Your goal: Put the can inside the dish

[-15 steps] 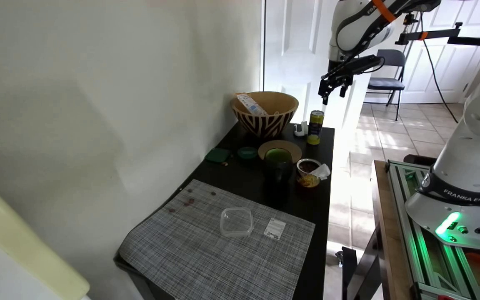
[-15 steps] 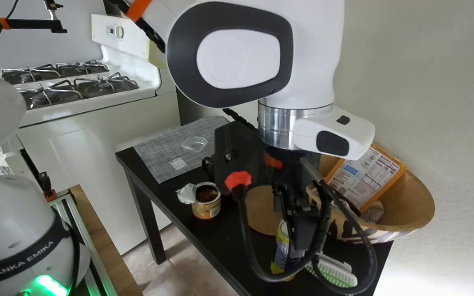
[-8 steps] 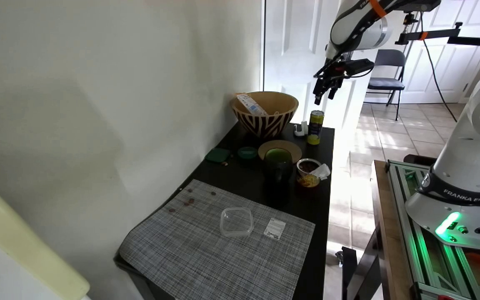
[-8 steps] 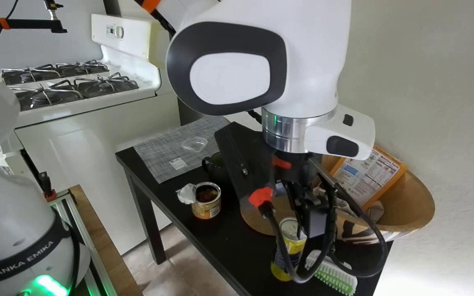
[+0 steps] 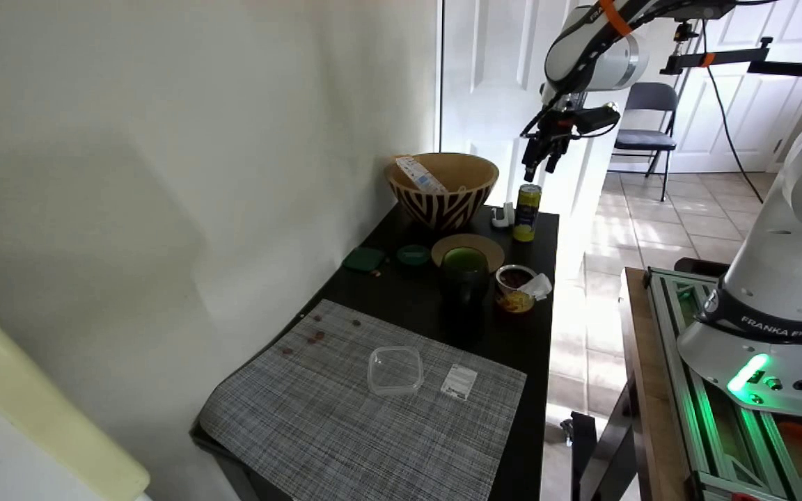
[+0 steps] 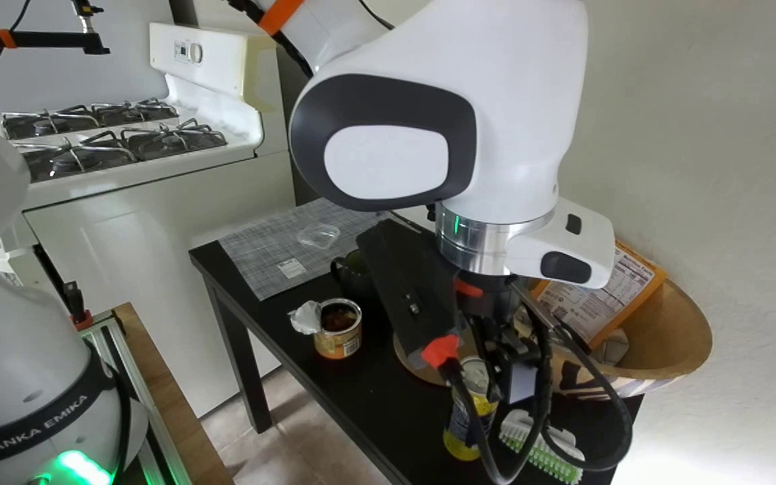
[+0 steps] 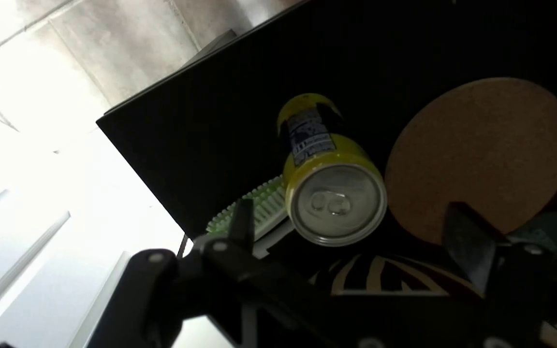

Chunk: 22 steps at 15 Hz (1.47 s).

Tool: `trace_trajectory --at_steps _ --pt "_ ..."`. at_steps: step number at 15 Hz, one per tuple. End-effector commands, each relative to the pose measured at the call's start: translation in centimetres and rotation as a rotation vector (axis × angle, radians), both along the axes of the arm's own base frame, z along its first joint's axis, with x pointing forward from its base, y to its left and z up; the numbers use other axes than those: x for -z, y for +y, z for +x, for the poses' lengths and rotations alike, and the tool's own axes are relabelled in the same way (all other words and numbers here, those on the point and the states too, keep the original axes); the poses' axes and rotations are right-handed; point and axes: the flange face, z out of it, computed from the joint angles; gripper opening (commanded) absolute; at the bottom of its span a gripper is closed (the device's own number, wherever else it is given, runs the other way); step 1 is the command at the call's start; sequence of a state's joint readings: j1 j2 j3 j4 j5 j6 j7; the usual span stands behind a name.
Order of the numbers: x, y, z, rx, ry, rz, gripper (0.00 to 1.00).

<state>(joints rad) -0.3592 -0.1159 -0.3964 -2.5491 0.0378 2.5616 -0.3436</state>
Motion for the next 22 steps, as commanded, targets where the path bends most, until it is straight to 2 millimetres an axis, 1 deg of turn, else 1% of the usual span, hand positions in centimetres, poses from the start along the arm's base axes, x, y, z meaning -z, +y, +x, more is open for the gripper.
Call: trace_trajectory --at_steps 1,9,13,17,22 --pt "1.1 -1.2 0.8 -0.013 0.000 -0.014 1.00" --pt "2.7 -1.5 2.4 -0.025 -0.003 0.005 1.00" --pt "3.3 -0.7 2.2 -0.043 0.003 0.005 1.00" --pt "3.6 -0.5 2.2 -0.051 0.003 0.002 1.00" --pt "4.3 -0.3 2.6 -0.053 0.011 0.011 0.95"
